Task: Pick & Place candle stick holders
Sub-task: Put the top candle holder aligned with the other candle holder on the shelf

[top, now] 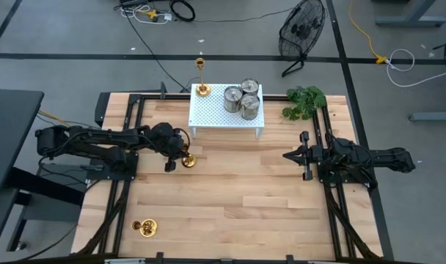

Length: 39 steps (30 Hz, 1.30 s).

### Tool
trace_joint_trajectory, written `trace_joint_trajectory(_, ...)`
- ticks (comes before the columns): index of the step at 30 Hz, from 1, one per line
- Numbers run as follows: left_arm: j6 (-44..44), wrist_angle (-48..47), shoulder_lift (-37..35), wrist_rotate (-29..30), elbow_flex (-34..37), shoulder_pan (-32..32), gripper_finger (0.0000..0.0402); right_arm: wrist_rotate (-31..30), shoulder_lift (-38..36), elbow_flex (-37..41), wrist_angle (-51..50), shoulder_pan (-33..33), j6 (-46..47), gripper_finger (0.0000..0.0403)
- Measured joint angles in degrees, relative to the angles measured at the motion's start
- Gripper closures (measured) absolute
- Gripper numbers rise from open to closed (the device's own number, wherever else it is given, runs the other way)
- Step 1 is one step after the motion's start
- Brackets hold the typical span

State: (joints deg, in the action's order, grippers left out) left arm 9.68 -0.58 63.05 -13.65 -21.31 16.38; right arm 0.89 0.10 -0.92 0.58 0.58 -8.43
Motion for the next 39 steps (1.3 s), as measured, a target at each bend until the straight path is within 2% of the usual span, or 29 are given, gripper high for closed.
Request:
trace_joint_trajectory(9, -0.4, -0.7, 0.0, -0.2, -2.2, 0.0, 0.0367, 0.0, 0.0, 0.0, 0.0, 0.0, 0.0, 0.0385)
trace_joint_trajectory(14, -4.0, -2.6, 0.0, -0.4, -4.9, 0.0, 0.0367, 0.0, 0.0, 0.0, 0.0, 0.0, 0.0, 0.0385)
trace_joint_trajectory(20, -9.2, -5.8, 0.0, -3.9, -8.6, 0.0, 0.0367, 0.0, 0.0, 0.0, 0.0, 0.0, 0.0, 0.0385)
trace_joint_trajectory(25, -10.5, -9.0, 0.0, -4.6, -12.8, 0.0, 0.0367, 0.0, 0.0, 0.0, 0.0, 0.0, 0.0, 0.0385)
trace_joint_trajectory(31, -10.5, -10.6, 0.0, -3.1, -18.2, 0.0, 0.0368, 0.0, 0.0, 0.0, 0.0, 0.0, 0.0, 0.0385)
trace_joint_trajectory(39, -10.0, -18.1, 0.0, 2.0, -27.4, 0.3, 0.0368, 0.0, 0.0, 0.0, 0.0, 0.0, 0.0, 0.0385)
